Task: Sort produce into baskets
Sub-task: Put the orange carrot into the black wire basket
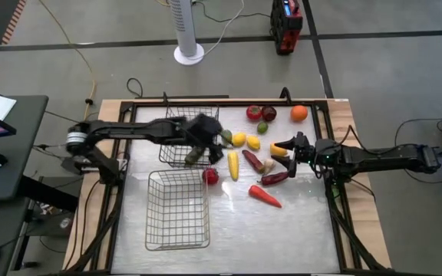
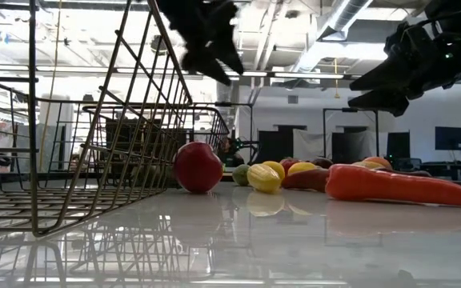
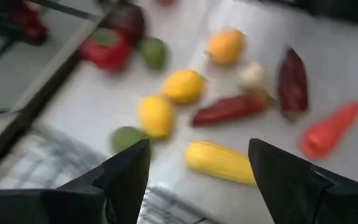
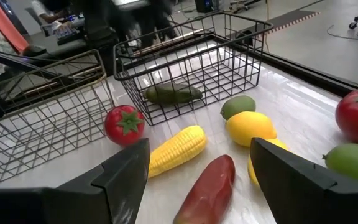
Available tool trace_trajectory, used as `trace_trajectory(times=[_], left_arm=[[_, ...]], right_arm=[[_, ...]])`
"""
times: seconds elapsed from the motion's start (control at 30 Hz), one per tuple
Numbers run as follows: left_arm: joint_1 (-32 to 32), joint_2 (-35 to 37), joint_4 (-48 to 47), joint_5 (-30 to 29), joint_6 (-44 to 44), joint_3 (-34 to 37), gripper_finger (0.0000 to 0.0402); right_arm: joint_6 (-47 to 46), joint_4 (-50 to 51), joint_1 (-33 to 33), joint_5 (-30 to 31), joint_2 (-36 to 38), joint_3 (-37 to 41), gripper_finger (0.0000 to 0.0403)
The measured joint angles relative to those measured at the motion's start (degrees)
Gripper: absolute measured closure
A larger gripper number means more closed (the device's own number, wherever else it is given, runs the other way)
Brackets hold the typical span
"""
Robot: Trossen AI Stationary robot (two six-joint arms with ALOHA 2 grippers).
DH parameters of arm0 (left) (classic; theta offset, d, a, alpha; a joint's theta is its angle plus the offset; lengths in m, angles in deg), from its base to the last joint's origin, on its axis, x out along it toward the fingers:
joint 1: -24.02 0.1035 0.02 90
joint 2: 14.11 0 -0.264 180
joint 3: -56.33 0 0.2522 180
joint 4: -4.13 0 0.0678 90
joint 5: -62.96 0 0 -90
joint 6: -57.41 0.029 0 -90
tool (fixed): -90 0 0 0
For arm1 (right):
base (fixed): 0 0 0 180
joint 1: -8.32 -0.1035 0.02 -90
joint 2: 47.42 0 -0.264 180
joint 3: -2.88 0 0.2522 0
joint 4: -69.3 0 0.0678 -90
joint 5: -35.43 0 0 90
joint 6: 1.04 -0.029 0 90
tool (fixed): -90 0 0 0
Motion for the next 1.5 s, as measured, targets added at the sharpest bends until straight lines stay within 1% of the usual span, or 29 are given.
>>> trace_trajectory(times=[0.1,0.23,0.3,0.4,0.5,0.67,0.8,0.93,1.07,1.3,1.4,1.5], left_arm=[[-1.88,-7.32,-5.09,3.91,2.90,-7.70,0.0145],[-4.42,-15.69,-9.07,12.93,8.74,-17.19,0.0145],[-5.96,-19.36,-9.85,15.99,11.45,-20.62,0.0145],[-8.13,-23.88,-9.80,17.17,15.06,-24.35,0.0145],[-9.83,-27.30,-8.72,17.16,18.29,-26.74,0.0145],[-11.80,-31.70,-4.84,16.51,21.25,-27.26,0.0145],[-12.40,-34.25,-0.77,15.90,21.56,-27.35,0.0145],[-12.34,-36.54,2.58,15.65,21.46,-27.33,0.0145],[-12.33,-36.86,4.03,15.51,22.28,-27.22,0.0145],[-12.33,-36.88,7.60,15.35,22.06,-23.12,0.0145],[-12.36,-36.85,11.22,12.38,21.48,-19.94,0.0145],[-12.36,-37.04,12.44,11.08,20.87,-19.40,0.0146]], right_arm=[[0.06,1.66,0.00,0.08,0.00,0.00,0.0098],[0.26,3.83,0.00,0.24,0.00,0.00,0.0098],[0.28,3.91,0.00,0.25,0.04,0.00,0.0098],[0.31,4.13,0.00,0.28,0.15,-0.03,0.0098],[0.27,6.59,0.00,0.38,1.50,-1.14,0.0098],[-0.28,13.41,-0.05,0.46,5.67,-4.21,0.0098],[-0.44,13.39,-0.52,0.47,8.49,-4.30,0.0098],[-0.61,10.84,-1.38,0.46,9.05,-2.83,0.0098],[-0.61,10.53,-1.70,0.47,8.99,-2.60,0.0098],[-0.65,10.62,-1.70,0.43,9.01,-2.60,0.0098],[-0.74,10.65,-1.70,0.41,9.01,-2.60,0.0098],[-1.07,10.66,-1.68,0.36,9.01,-2.60,0.0098]])
